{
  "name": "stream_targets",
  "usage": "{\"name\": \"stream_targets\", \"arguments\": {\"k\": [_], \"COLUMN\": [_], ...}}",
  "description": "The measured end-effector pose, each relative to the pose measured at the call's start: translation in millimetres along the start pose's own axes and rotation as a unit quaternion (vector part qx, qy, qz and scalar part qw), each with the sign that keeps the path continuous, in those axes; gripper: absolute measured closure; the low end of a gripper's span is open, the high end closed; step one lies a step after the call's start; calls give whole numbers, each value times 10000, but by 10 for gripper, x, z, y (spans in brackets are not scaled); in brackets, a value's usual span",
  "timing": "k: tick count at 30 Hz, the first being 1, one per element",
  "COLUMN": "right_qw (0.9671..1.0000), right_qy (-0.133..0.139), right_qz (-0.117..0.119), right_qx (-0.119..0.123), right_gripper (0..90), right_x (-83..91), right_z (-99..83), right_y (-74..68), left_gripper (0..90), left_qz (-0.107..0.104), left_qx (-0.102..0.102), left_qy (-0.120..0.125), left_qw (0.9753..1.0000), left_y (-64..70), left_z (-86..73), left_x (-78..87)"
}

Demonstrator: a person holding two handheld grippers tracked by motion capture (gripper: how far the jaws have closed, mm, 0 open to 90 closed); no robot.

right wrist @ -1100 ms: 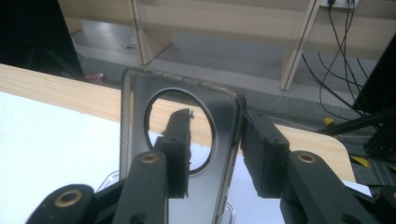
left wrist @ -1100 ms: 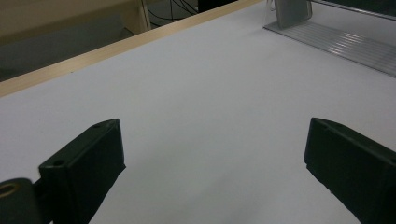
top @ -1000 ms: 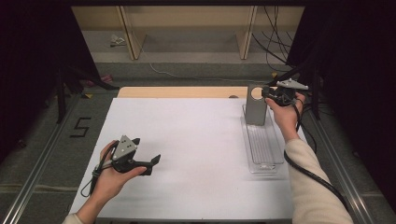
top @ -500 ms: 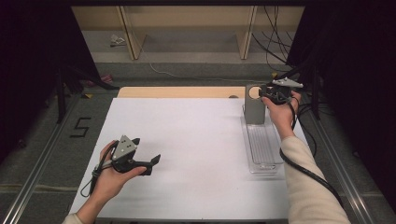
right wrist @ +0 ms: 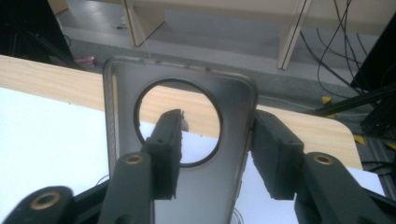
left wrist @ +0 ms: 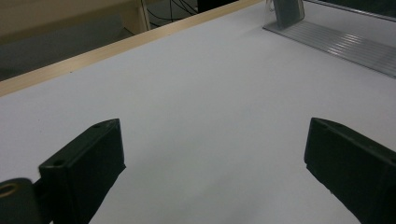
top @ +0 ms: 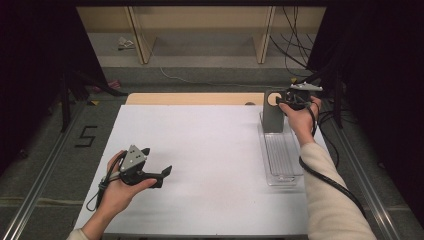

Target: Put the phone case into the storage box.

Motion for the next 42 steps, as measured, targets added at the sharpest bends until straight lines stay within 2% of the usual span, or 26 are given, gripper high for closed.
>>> {"name": "stream_targets", "arguments": {"k": [16,23,29,42], "right_qw": [9998,9995,9995,9989], "right_qy": [-156,-223,-194,-35], "right_qz": [52,230,253,465], "right_qx": [-109,-51,-46,-24], "right_gripper": [376,303,287,266], "right_x": [80,167,230,437], "right_z": [-21,-73,-108,-212], "right_y": [14,-10,8,-17], "left_gripper": [46,48,51,55], "left_qz": [-18,-16,-12,-5], "left_qx": [-7,-13,-10,11], "left_qy": [-17,-24,-34,-68], "left_qw": [10000,10000,10000,10000], "left_y": [15,22,19,5], "left_z": [4,8,6,-5], "left_x": [-6,-8,-9,-16]}}
Point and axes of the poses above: each handheld gripper's, and its own axes: x roughly backward along the jaws, z roughly out of its top, y roughly to its right, the point moved 4 cm from there along -x, roughly forward along the jaws, and after that the axes turned 8 degrees about -y, right-handed, at the moved point
